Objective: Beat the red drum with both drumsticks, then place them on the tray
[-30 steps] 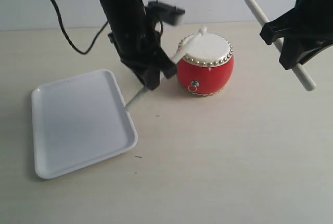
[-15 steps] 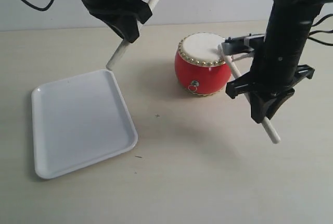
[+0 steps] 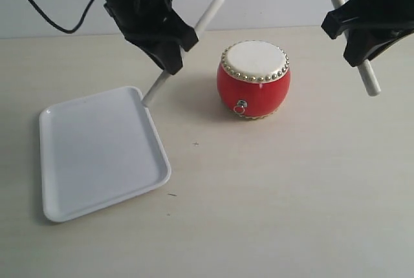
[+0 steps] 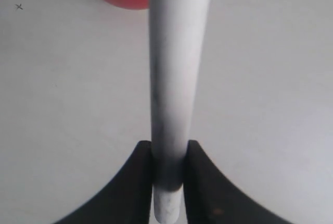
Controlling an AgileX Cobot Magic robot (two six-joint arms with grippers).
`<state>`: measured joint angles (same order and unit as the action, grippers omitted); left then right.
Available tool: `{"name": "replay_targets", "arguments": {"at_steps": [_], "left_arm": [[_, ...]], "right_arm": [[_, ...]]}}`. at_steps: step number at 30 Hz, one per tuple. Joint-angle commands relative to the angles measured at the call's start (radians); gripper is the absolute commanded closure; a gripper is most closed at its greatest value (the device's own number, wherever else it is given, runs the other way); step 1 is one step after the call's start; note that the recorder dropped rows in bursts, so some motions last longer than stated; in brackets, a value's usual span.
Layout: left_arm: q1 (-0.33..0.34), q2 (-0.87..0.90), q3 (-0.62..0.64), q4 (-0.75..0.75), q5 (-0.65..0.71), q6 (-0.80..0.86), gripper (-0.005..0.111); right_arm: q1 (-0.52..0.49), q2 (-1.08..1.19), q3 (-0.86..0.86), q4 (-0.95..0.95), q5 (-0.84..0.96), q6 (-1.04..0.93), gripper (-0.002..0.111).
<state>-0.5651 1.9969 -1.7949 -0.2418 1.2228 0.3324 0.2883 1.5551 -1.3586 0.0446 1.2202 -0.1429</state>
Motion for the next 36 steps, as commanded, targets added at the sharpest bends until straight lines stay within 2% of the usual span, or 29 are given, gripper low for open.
{"name": "replay_targets", "arguments": {"at_steps": [1,6,9,14,17,22,27,30,36], "left_arm": [[-0.034,0.110,0.003,-0.009,-0.002,0.003,0.107],[-0.050,0.229,0.003,-0.029,-0.002,-0.018,0.107],[-0.050,0.232,0.003,-0.040,-0.002,-0.019,0.107],[-0.041,0.115,0.003,-0.038,-0.002,-0.019,0.107],[-0.023,0.042,0.003,-0.002,-0.002,-0.010,0.107],[0.024,-0.033,0.003,0.005,-0.002,-0.043,0.107],[0.029,-0.064,0.003,-0.004,-0.002,-0.047,0.107],[0.026,-0.071,0.003,-0.008,-0.002,-0.047,0.107],[0.026,-0.068,0.003,0.000,-0.002,-0.036,0.107]], "right_arm": [[-0.008,-0.019,-0.004,0.012,0.001,-0.009,0.108],[-0.008,-0.019,-0.004,0.026,0.001,-0.009,0.108],[-0.008,-0.019,-0.004,0.023,0.001,-0.009,0.108],[-0.008,-0.003,-0.004,0.044,0.001,-0.009,0.108],[-0.008,0.047,0.014,0.118,0.001,-0.013,0.108],[0.001,0.178,0.114,0.188,0.001,-0.040,0.108],[0.015,0.334,0.164,0.178,0.001,-0.070,0.108],[0.012,0.326,0.148,0.184,0.001,-0.072,0.108],[0.012,0.168,0.057,0.173,0.001,-0.080,0.108]]}}
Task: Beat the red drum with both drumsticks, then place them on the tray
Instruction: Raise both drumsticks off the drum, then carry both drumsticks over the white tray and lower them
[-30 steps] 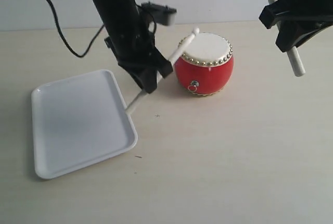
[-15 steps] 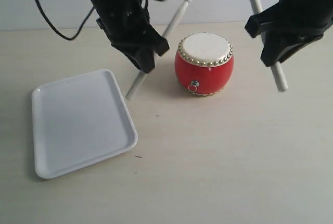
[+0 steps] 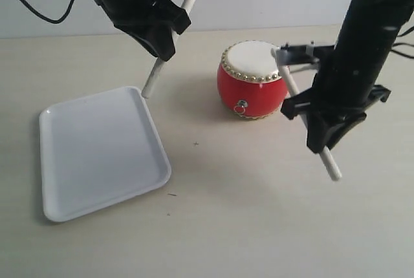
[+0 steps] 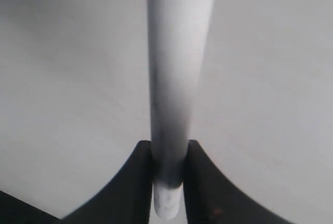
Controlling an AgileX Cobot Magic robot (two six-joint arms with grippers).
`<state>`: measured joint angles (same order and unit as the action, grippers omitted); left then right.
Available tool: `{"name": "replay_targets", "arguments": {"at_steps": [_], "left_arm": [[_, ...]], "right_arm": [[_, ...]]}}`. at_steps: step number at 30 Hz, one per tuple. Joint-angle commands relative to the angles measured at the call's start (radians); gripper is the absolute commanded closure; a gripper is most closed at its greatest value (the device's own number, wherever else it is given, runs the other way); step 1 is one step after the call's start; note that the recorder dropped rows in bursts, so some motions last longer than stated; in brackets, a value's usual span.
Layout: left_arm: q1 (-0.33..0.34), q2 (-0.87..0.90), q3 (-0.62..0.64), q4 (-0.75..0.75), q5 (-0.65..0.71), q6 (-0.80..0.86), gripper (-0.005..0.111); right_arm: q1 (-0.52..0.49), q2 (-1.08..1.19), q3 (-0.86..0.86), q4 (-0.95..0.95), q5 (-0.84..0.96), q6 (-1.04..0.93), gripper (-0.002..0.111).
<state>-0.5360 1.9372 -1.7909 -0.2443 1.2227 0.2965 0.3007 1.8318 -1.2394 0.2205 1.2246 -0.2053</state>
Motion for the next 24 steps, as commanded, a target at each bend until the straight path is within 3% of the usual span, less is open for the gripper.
{"name": "replay_targets", "arguments": {"at_steps": [1,7,15,20,24], "left_arm": [[-0.008,-0.006,-0.001,-0.009,-0.002,0.011,0.107],[-0.070,0.097,-0.001,-0.007,-0.002,0.018,0.107],[-0.143,0.319,-0.001,-0.035,-0.002,0.002,0.107],[-0.108,0.120,-0.001,-0.028,-0.002,0.009,0.107],[-0.075,-0.132,0.111,-0.036,-0.002,0.037,0.107]], "right_arm": [[0.000,-0.137,-0.077,-0.014,-0.003,-0.018,0.108],[0.000,-0.265,-0.104,-0.128,-0.003,0.026,0.108],[0.000,-0.297,-0.104,-0.096,-0.003,0.045,0.108],[0.000,-0.297,-0.104,-0.033,-0.003,0.050,0.108],[0.002,-0.297,-0.097,0.130,-0.003,0.020,0.108]]}}
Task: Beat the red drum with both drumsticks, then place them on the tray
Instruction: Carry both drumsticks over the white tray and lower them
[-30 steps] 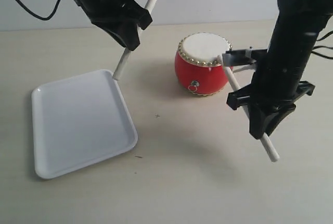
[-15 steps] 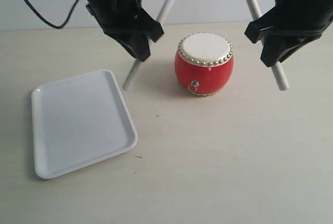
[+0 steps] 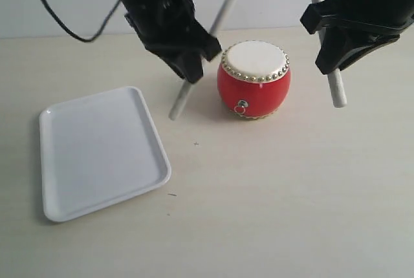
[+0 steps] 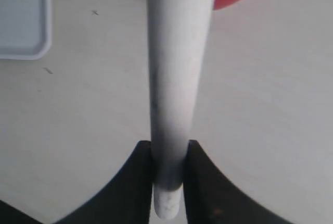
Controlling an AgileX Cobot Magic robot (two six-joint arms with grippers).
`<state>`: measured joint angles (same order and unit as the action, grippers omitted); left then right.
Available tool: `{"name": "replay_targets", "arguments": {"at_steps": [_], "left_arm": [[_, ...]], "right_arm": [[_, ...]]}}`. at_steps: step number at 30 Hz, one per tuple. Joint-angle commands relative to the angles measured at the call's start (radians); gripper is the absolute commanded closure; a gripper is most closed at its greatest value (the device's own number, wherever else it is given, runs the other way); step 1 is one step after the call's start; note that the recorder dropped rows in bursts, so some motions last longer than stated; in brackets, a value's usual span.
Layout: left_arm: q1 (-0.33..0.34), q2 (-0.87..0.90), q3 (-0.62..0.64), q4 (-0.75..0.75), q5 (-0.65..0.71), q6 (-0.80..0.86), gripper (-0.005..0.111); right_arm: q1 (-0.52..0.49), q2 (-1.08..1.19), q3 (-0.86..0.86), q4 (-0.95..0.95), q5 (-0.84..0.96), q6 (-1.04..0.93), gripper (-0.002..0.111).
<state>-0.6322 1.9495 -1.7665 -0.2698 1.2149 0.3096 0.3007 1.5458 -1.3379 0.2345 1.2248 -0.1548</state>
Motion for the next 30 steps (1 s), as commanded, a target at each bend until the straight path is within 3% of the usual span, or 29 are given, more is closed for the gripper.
{"name": "replay_targets", "arguments": {"at_steps": [1,6,11,19,23,26,30], "left_arm": [[0.041,-0.207,0.161,-0.020,0.006,0.023,0.107],[0.179,-0.468,0.616,-0.158,-0.246,0.057,0.107],[0.258,-0.574,0.860,-0.234,-0.392,0.057,0.107],[0.337,-0.601,1.014,-0.267,-0.485,0.043,0.107],[0.463,-0.597,1.022,-0.257,-0.451,0.057,0.107],[0.570,-0.635,1.022,-0.273,-0.425,0.073,0.107],[0.573,-0.665,1.022,-0.291,-0.427,0.079,0.107]], "right_arm": [[0.019,-0.011,0.018,0.143,-0.004,-0.034,0.108],[0.201,-0.009,0.148,0.158,-0.180,-0.013,0.108],[0.325,0.074,0.139,0.172,-0.274,0.029,0.108],[0.430,0.359,-0.068,0.197,-0.174,0.027,0.108],[0.433,0.537,-0.310,0.193,-0.010,0.029,0.108],[0.433,0.672,-0.524,0.176,-0.004,0.073,0.108],[0.433,0.786,-0.671,0.176,-0.004,0.100,0.108]]}}
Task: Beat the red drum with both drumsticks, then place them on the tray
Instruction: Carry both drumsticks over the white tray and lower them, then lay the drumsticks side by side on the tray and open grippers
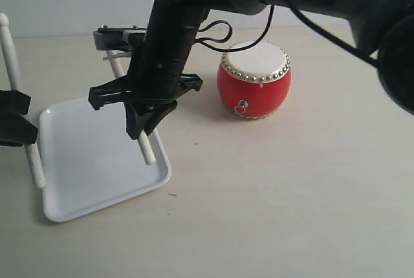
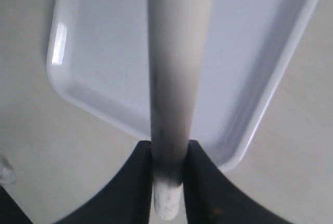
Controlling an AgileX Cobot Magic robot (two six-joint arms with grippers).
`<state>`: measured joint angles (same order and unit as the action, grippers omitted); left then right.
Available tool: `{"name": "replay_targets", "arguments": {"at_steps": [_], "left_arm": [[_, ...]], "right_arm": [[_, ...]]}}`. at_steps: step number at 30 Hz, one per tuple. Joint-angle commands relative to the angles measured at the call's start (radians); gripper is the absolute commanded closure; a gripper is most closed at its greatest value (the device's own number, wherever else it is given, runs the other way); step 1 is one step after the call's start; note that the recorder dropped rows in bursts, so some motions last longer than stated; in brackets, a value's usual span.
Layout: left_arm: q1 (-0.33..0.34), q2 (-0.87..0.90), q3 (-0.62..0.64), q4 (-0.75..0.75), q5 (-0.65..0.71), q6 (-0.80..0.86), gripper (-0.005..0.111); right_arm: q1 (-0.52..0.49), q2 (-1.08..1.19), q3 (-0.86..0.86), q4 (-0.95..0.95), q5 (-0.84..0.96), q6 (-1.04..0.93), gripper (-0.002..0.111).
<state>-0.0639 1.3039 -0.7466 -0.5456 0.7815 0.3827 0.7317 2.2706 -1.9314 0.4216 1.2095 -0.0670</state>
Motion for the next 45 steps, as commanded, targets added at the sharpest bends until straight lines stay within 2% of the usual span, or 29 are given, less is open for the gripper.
{"name": "replay_targets", "arguments": {"at_steps": [1,20,32,38,45], "left_arm": [[0.005,-0.022,0.003,-0.015,0.006,0.006,0.107],[0.005,-0.022,0.003,-0.029,-0.027,0.013,0.107],[0.005,-0.022,0.003,-0.072,-0.018,0.043,0.107],[0.005,-0.022,0.003,-0.072,-0.010,0.045,0.107],[0.005,-0.022,0.003,-0.072,-0.010,0.045,0.107]], "right_arm": [[0.002,0.088,-0.087,-0.011,0.012,0.017,0.108],[0.002,0.169,-0.087,-0.040,0.012,0.017,0.108],[0.002,0.169,-0.087,-0.040,0.012,0.031,0.086],[0.002,0.169,-0.087,-0.040,0.012,0.043,0.081],[0.002,0.169,-0.087,-0.043,0.012,0.054,0.081]]}}
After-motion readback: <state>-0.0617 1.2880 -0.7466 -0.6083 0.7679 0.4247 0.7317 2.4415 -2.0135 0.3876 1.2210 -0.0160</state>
